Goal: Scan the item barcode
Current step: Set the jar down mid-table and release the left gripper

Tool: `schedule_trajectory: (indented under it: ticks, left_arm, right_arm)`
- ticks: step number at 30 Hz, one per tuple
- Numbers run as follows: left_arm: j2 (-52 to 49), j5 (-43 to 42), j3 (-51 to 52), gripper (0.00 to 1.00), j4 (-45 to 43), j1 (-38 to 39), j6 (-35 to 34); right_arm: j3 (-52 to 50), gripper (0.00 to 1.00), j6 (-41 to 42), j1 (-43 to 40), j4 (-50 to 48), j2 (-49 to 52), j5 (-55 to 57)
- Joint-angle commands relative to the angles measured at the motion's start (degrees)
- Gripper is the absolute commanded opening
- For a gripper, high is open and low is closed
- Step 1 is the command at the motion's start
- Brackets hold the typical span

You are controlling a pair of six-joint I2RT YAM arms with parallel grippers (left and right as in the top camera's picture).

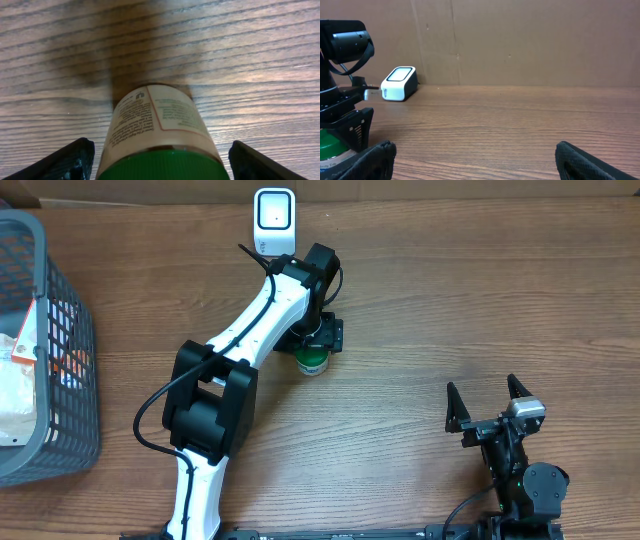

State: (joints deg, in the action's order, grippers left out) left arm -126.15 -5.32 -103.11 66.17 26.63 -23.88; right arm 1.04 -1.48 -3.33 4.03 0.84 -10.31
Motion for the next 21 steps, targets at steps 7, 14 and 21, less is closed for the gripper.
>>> schedule_trajectory:
  ticks: [7, 14, 21]
  left_arm:
    - [6.27, 1.31, -16.2, 0.89, 6.14, -3.96, -0.11]
    - [19.65, 9.46, -25.75, 0.89, 13.31, -10.67, -0.24]
    - [36.22, 14.73, -26.03, 0.88, 18.71, -33.38, -0.31]
  right_arm:
    - [-0.57, 1.0, 0.17, -0.22, -0.31, -0.61, -0.26]
    - [-0.57, 1.0, 0.17, -0.22, -0.31, -0.61, -0.28]
    - [-0.57, 1.0, 0.17, -0.22, -0.31, -0.61, -0.26]
